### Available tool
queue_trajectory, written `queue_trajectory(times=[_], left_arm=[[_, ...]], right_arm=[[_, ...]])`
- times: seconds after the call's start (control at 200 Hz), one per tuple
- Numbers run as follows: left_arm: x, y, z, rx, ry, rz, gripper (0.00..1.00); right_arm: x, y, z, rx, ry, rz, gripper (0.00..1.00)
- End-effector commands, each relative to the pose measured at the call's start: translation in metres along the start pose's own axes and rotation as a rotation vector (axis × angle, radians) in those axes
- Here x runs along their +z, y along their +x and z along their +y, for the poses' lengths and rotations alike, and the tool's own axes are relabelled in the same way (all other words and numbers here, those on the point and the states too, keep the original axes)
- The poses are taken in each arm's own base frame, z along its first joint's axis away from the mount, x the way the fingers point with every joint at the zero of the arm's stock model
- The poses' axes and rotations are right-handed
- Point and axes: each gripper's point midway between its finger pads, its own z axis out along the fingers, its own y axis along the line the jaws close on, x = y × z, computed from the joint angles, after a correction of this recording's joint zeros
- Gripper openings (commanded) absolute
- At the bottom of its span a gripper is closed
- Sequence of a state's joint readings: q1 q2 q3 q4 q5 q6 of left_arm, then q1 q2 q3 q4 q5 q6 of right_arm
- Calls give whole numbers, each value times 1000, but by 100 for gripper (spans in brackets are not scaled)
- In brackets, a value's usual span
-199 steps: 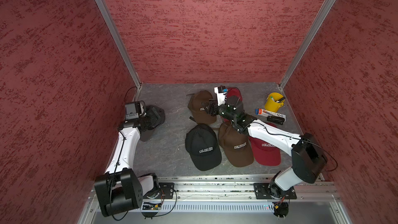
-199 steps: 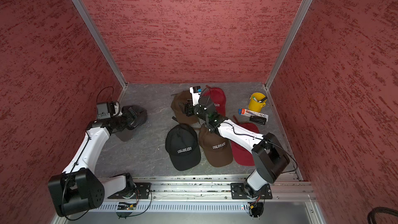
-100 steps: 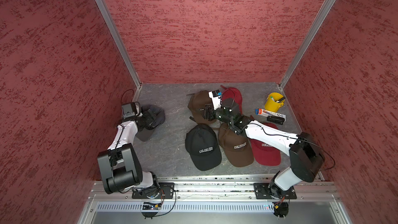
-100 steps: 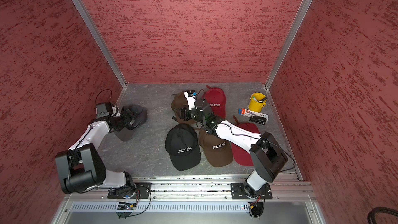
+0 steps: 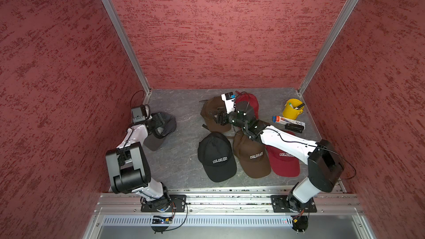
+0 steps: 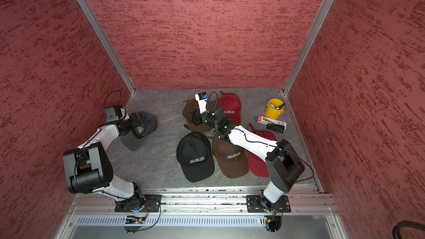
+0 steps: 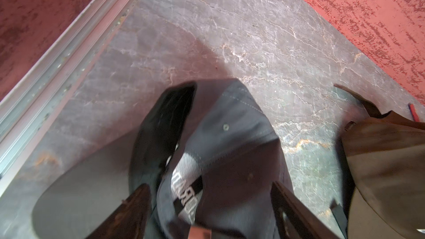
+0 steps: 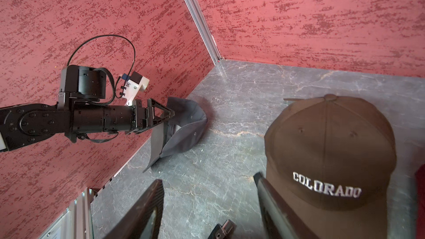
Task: Open the adjustable buckle of the baseball cap
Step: Pick up the baseball cap from the center of the board.
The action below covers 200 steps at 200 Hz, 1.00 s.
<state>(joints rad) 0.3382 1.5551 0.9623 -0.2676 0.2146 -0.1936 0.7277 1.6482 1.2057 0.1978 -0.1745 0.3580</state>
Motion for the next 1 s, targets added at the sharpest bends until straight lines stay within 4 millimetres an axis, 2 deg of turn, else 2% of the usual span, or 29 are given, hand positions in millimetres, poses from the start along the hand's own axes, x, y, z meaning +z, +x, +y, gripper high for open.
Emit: queue_trajectory(times=[0.0,0.185,0.291,0.331,0.431,0.481,0.526,0.676,0.997], left_arm=[[8,-17,-6,47,0,-45,83],[20,-13,-9,34,16,-27,79],[19,-11,-19,18,78,-31,67],[19,-9,-23,10,103,-34,58],[17,-8,-25,-22,125,-45,24],[15,-7,-26,-37,131,-50,13],[12,-6,-29,-50,145,-57,8],[-5,-5,-40,-82,200,-88,0],[-65,-4,-76,-142,325,-176,0]], right_arm=[[9,-7,-1,-35,17,3,65],[16,-12,-2,-69,26,2,65],[19,-11,-4,-74,29,7,65],[20,-12,-3,-77,27,7,65],[24,-11,-3,-77,18,13,65],[25,-12,-1,-80,9,15,65],[26,-12,1,-82,1,17,65],[27,-15,3,-100,-7,24,65],[23,-10,7,-102,-30,43,65]])
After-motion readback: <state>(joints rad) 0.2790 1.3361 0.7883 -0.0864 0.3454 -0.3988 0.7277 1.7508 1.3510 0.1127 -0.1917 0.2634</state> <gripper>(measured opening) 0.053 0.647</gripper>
